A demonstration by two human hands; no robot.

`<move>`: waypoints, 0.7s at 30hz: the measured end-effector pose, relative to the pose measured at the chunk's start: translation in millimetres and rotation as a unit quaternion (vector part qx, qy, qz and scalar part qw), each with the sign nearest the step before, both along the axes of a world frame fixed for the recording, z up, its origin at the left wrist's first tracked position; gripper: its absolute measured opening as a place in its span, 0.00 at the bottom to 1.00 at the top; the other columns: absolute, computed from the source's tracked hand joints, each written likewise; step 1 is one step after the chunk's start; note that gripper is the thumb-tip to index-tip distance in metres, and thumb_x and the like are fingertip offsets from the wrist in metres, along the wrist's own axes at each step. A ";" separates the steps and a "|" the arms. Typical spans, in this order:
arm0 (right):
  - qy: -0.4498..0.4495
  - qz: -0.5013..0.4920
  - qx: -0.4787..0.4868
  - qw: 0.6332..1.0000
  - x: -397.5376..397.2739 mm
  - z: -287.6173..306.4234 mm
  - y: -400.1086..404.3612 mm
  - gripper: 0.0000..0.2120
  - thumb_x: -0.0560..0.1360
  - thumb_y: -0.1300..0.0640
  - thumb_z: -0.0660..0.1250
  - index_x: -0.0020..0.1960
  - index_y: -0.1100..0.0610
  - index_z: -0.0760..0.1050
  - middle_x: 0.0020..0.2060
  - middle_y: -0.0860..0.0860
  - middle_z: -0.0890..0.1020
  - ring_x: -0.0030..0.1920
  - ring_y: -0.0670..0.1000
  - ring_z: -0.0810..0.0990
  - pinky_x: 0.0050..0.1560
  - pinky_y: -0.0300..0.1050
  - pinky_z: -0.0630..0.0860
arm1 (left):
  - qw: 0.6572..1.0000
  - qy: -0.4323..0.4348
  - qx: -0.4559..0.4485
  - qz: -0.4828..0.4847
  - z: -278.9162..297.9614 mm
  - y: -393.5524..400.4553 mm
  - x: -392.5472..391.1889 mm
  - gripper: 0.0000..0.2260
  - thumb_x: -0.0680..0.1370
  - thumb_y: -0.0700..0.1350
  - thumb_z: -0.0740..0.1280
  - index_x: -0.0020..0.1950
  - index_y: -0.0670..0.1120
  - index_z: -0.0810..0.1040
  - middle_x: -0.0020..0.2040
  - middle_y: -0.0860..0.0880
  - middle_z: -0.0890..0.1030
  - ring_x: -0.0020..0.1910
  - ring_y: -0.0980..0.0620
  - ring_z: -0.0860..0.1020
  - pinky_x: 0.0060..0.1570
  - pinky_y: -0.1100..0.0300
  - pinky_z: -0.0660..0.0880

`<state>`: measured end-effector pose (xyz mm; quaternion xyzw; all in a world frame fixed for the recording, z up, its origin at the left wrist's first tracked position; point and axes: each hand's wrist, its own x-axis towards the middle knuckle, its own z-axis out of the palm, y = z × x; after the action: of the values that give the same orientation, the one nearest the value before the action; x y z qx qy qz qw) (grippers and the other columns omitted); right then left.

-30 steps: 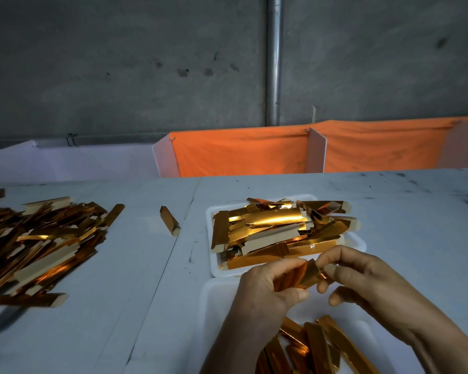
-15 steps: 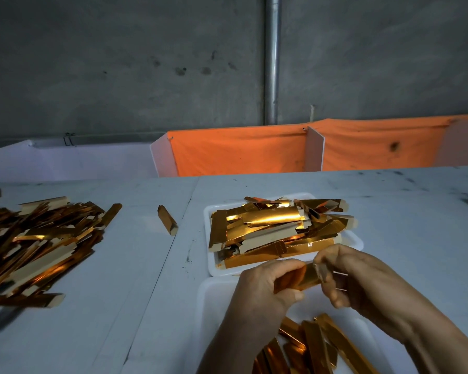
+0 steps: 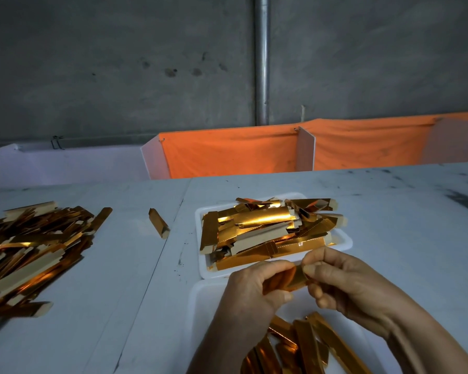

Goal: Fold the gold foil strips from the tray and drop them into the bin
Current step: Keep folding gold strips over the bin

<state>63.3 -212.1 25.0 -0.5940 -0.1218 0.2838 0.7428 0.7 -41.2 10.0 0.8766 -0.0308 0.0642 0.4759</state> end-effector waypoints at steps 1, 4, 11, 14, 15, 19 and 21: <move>-0.005 0.000 -0.011 1.000 -0.2 0.2 0.3 0.08 0.68 0.64 0.69 0.46 0.63 0.75 0.28 0.57 0.75 0.25 0.50 0.74 0.24 0.38 0.75 | 1.000 0.000 0.004 -0.001 -0.3 -0.1 0.1 0.21 0.76 0.47 0.69 0.65 0.64 0.70 0.49 0.76 0.63 0.50 0.68 0.66 0.45 0.76 0.66; -0.012 0.002 -0.042 0.999 -0.2 -0.9 0.2 0.04 0.75 0.69 0.64 0.48 0.64 0.73 0.27 0.59 0.75 0.23 0.50 0.74 0.23 0.38 0.74 | 1.000 0.001 0.013 -0.003 -0.5 -0.5 -0.1 0.21 0.76 0.46 0.69 0.65 0.64 0.70 0.50 0.75 0.64 0.52 0.65 0.66 0.47 0.75 0.66; -0.019 0.002 -0.067 0.998 2.4 -1.8 -1.7 0.05 0.78 0.69 0.58 0.50 0.63 0.72 0.27 0.58 0.76 0.25 0.51 0.74 0.25 0.38 0.75 | 1.000 0.014 0.006 -0.005 -0.6 0.4 0.1 0.21 0.75 0.47 0.70 0.64 0.64 0.70 0.49 0.76 0.63 0.50 0.67 0.66 0.46 0.74 0.66; -0.033 -0.002 -0.077 0.996 2.3 -3.3 -1.9 0.05 0.79 0.69 0.58 0.50 0.62 0.72 0.27 0.57 0.77 0.26 0.51 0.75 0.26 0.39 0.75 | 1.000 0.016 0.006 -0.007 -2.0 1.4 0.6 0.21 0.75 0.47 0.70 0.63 0.66 0.70 0.50 0.75 0.64 0.51 0.66 0.67 0.47 0.74 0.67; -0.039 -0.003 -0.082 0.996 2.1 -3.7 -1.8 0.05 0.78 0.69 0.59 0.50 0.62 0.72 0.27 0.57 0.77 0.26 0.51 0.75 0.26 0.39 0.75 | 1.000 0.014 0.007 -0.007 -2.4 1.5 0.4 0.21 0.75 0.47 0.70 0.63 0.66 0.69 0.51 0.74 0.65 0.53 0.64 0.67 0.48 0.73 0.67; -0.087 -0.003 -0.117 0.989 1.4 -4.0 -1.9 0.05 0.78 0.69 0.60 0.51 0.62 0.73 0.27 0.57 0.78 0.27 0.52 0.75 0.28 0.40 0.75 | 1.000 -0.004 0.017 -0.002 -3.2 0.3 0.4 0.20 0.76 0.46 0.69 0.58 0.67 0.69 0.57 0.68 0.72 0.54 0.64 0.69 0.49 0.72 0.68; -0.121 0.000 -0.140 0.983 1.4 -4.5 -1.5 0.05 0.77 0.68 0.61 0.51 0.61 0.73 0.27 0.56 0.78 0.26 0.51 0.76 0.28 0.39 0.74 | 0.999 -0.014 0.043 -0.002 -2.2 -1.5 0.1 0.17 0.76 0.46 0.69 0.53 0.68 0.68 0.53 0.69 0.71 0.51 0.67 0.69 0.47 0.74 0.67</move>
<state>64.7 -213.5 20.5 -0.7218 -0.1699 0.2243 0.6323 0.8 -42.6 7.8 0.8954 -0.0421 0.0742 0.4371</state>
